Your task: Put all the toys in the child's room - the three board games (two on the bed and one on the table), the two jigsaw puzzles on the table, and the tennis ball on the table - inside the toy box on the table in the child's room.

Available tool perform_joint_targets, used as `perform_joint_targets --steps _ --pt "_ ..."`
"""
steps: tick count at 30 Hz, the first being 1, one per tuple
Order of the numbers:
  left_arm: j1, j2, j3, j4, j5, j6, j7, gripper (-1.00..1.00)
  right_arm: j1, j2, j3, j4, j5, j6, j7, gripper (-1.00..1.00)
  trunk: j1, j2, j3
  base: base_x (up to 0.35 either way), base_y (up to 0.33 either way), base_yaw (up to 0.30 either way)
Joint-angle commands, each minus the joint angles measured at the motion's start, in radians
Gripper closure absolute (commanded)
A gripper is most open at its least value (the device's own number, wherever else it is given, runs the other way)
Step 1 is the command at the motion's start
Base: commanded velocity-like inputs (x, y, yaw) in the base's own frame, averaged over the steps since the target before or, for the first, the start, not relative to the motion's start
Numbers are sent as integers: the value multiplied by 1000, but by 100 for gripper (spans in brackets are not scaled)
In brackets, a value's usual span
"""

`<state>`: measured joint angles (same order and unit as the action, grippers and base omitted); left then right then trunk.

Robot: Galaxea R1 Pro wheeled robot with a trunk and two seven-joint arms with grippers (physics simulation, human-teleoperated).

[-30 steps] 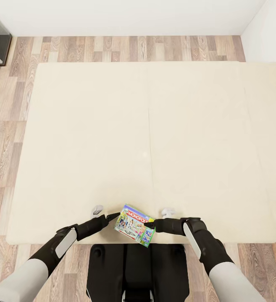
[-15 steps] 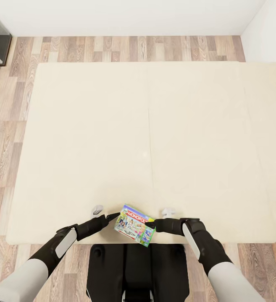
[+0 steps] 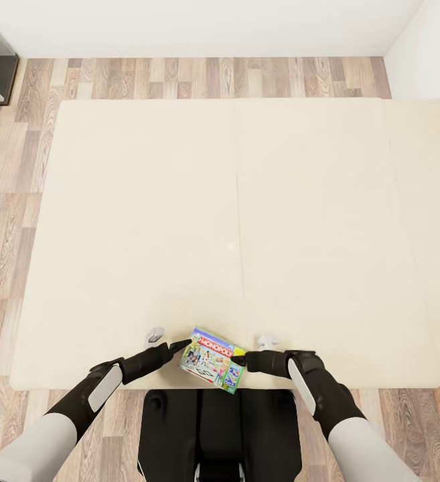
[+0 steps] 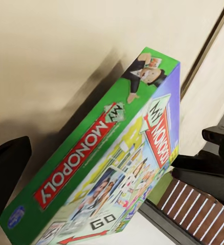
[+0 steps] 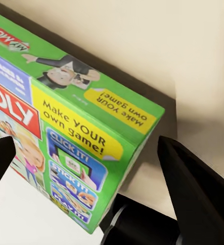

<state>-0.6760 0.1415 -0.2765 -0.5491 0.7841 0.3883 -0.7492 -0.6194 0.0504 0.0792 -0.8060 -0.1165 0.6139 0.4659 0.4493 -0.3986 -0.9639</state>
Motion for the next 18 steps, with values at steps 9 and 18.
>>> perform_joint_targets --steps 9,18 --pt "0 1 -4 0 8 4 2 -100 -1 1 0 5 -8 1 -12 -100 1 -1 -1 0 0 0" --pt "0 0 -4 0 9 4 2 -100 -2 2 -1 8 -10 -6 -38 -100 1 -1 -1 0 0 0"
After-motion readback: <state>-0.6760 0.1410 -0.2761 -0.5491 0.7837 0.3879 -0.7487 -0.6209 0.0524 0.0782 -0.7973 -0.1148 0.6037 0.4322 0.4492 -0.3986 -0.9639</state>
